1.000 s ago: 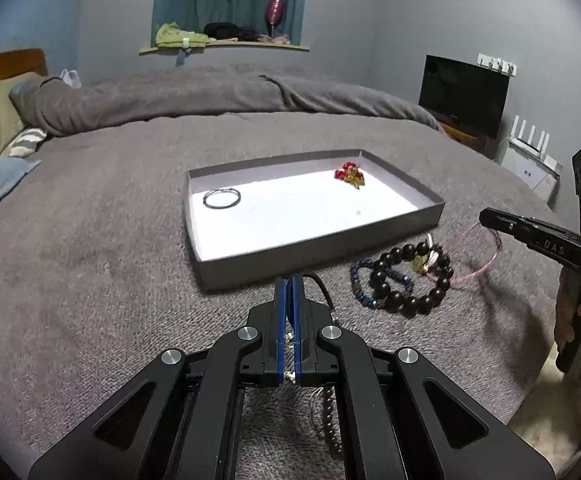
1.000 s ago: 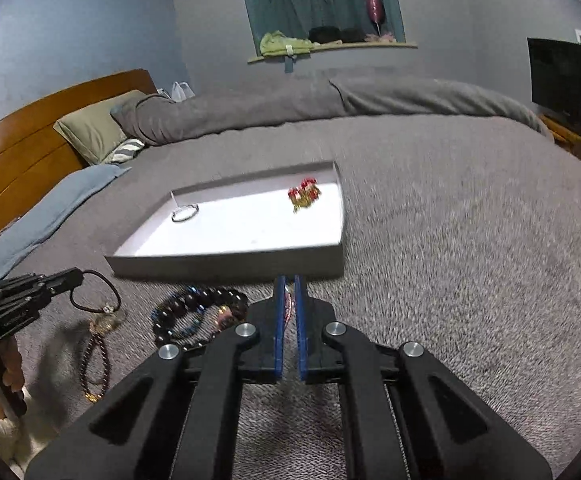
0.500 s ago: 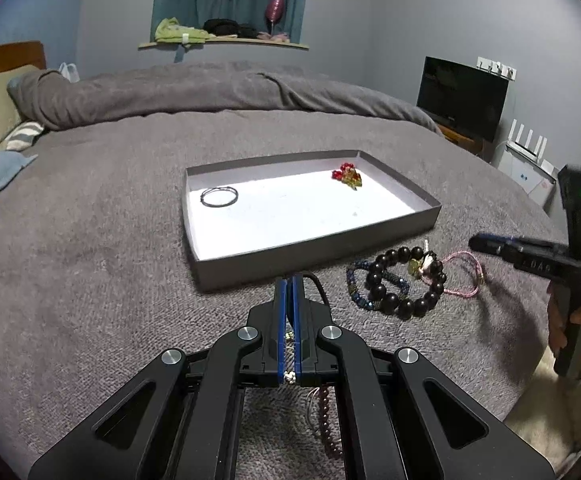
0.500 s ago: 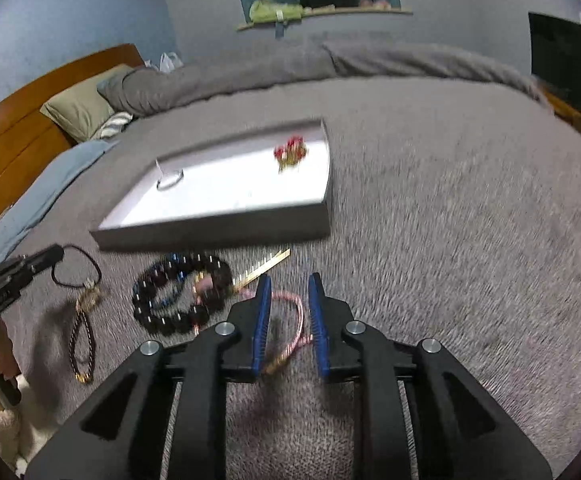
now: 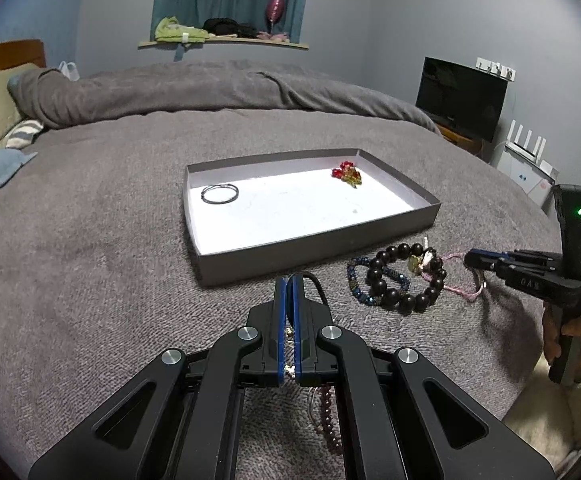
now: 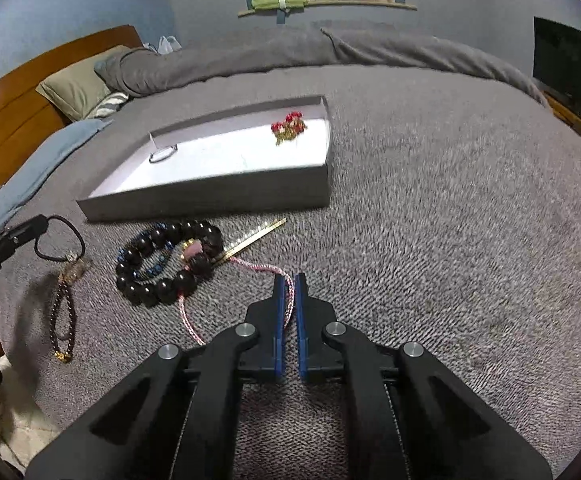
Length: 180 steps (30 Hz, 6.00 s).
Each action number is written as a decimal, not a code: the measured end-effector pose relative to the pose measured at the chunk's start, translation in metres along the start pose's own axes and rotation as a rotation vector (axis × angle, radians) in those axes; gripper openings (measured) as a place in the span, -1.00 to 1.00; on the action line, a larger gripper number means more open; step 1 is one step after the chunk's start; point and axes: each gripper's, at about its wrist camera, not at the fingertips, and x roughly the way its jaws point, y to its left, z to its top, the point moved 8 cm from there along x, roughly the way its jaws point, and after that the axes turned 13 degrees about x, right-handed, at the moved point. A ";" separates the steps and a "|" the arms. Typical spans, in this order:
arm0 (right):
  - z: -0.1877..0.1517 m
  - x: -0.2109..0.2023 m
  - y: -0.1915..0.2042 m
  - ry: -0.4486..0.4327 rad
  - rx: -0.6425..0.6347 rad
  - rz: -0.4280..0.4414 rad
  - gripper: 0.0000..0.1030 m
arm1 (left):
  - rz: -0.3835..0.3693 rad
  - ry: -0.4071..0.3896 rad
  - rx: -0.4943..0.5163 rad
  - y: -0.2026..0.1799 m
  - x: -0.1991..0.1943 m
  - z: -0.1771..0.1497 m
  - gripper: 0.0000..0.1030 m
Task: Organize jewelry
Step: 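Lift the hair clip with the left gripper while the right gripper grasps the pink cord bracelet, then carry the black hair tie and pink cord bracelet over the tray with both grippers, then open both grippers to drop the hair tie and pink bracelet into the tray, then withdraw both grippers from the tray back over the remaining jewelry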
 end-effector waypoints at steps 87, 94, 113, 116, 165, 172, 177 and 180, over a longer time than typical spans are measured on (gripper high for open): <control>0.148 0.060 0.049 -0.158 0.024 0.072 -0.91 | -0.006 0.119 -0.212 0.084 0.128 0.059 -0.93; 0.116 0.105 0.037 0.018 0.049 0.069 -0.91 | -0.007 0.159 -0.223 0.090 0.135 0.043 -0.93; 0.108 0.097 0.045 0.002 0.048 0.120 -0.52 | 0.039 0.157 -0.173 0.086 0.137 0.039 -0.92; 0.111 0.091 0.047 -0.022 0.049 0.129 -0.32 | 0.023 0.140 -0.181 0.086 0.135 0.041 -0.83; 0.059 -0.031 0.000 -0.330 0.093 0.010 0.90 | 0.231 -0.033 -0.134 0.052 0.014 -0.013 0.85; 0.042 -0.036 -0.017 -0.351 0.040 -0.079 0.90 | 0.226 -0.021 -0.134 0.047 0.006 -0.024 0.85; 0.036 -0.039 -0.023 -0.305 0.048 0.011 0.90 | 0.219 0.006 -0.122 0.039 0.004 -0.034 0.86; 0.026 -0.031 -0.015 -0.243 0.043 0.055 0.90 | 0.206 0.016 -0.099 0.031 0.002 -0.038 0.86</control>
